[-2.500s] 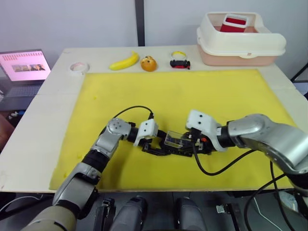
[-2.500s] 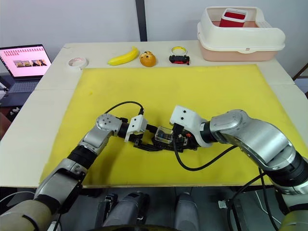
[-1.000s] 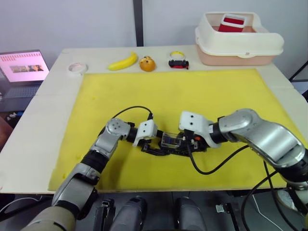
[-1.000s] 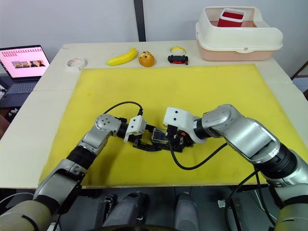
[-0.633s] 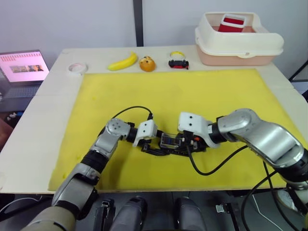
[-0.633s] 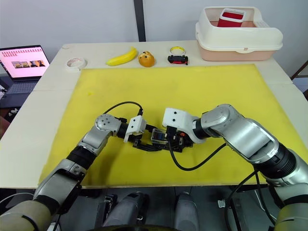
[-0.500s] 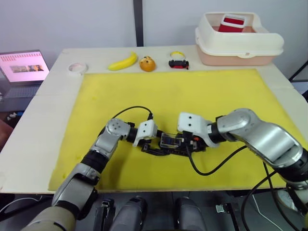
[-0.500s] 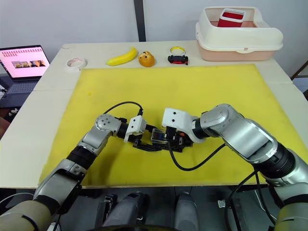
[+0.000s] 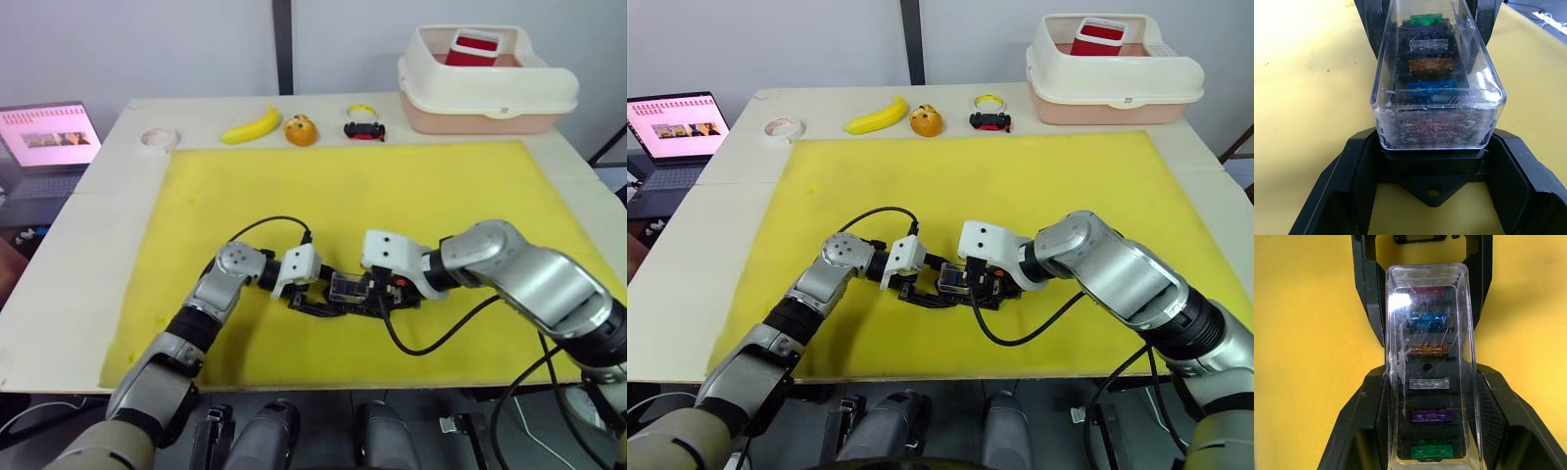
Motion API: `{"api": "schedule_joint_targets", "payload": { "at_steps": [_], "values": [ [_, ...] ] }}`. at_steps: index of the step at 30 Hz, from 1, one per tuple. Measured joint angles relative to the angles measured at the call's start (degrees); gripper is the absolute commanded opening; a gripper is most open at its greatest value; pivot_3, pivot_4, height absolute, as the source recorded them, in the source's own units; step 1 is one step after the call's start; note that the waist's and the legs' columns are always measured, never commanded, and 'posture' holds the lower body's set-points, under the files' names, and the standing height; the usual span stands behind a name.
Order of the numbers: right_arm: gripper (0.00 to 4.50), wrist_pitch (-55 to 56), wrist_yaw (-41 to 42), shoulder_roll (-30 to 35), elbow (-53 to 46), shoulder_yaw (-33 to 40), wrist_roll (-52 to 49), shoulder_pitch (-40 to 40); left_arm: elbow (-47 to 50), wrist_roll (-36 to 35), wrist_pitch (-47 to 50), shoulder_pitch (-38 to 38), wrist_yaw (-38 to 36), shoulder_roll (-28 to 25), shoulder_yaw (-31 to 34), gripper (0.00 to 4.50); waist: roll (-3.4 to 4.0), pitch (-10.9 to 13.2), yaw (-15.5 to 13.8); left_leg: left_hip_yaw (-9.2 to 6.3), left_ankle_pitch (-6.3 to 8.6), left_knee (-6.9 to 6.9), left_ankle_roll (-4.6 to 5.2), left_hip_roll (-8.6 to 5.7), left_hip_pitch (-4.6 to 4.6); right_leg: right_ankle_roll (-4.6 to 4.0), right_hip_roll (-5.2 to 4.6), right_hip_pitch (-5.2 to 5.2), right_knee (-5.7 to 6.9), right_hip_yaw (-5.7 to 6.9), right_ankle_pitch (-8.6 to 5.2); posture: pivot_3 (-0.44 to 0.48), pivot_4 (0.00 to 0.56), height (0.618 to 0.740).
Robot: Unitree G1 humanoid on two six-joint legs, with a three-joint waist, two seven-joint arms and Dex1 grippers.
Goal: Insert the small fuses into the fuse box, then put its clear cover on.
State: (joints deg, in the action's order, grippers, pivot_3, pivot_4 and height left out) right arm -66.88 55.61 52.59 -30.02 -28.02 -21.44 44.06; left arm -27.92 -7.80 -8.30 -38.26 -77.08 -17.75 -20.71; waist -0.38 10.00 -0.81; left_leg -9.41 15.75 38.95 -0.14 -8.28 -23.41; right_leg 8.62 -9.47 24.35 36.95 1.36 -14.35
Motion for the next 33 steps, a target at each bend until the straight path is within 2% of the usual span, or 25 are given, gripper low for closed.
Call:
{"api": "schedule_joint_targets", "payload": {
  "at_steps": [13,15,16,19,33],
  "values": [
    [1.70,0.0,-0.2,-0.1,-0.3,-0.4,0.6,0.0,0.0,0.1,0.0,0.1,0.1,0.0,0.0,2.54,-0.01,0.0,0.0,0.00,0.00,0.00,0.00,0.00,0.00,0.00,0.00,-0.01,0.00,0.00,0.00,0.000,0.150,0.740],
    [2.74,0.2,-0.2,-0.1,-0.4,-0.4,0.7,0.0,0.0,0.1,0.0,0.1,0.1,0.0,0.0,2.54,-0.02,0.0,0.0,0.00,0.00,0.00,0.00,0.00,0.00,0.00,0.00,-0.01,0.00,0.00,0.00,0.000,0.150,0.740],
    [3.07,0.2,-0.2,-0.1,-0.4,-0.5,0.7,-0.1,0.0,0.1,0.0,0.1,0.1,0.0,0.1,2.54,-0.02,0.0,0.0,0.00,0.00,0.00,0.00,0.00,0.00,0.00,0.00,-0.01,0.00,0.00,0.00,0.000,0.150,0.740],
    [4.46,-0.2,-0.4,-0.1,0.2,-1.6,1.0,-1.2,0.0,0.1,0.0,0.2,0.0,0.0,0.2,2.54,-0.01,0.0,0.1,0.01,0.00,0.00,0.00,-0.01,0.00,0.00,-0.02,0.00,0.00,0.00,0.00,0.000,0.150,0.740],
    [4.46,-1.0,-0.7,-0.9,1.8,0.2,0.7,1.2,0.3,0.1,0.0,0.3,0.1,0.0,0.2,2.54,-0.03,0.0,0.0,-0.01,0.00,0.00,0.00,-0.01,0.00,0.00,-0.01,0.01,0.00,0.01,0.00,0.000,0.150,0.740]
  ]
}}
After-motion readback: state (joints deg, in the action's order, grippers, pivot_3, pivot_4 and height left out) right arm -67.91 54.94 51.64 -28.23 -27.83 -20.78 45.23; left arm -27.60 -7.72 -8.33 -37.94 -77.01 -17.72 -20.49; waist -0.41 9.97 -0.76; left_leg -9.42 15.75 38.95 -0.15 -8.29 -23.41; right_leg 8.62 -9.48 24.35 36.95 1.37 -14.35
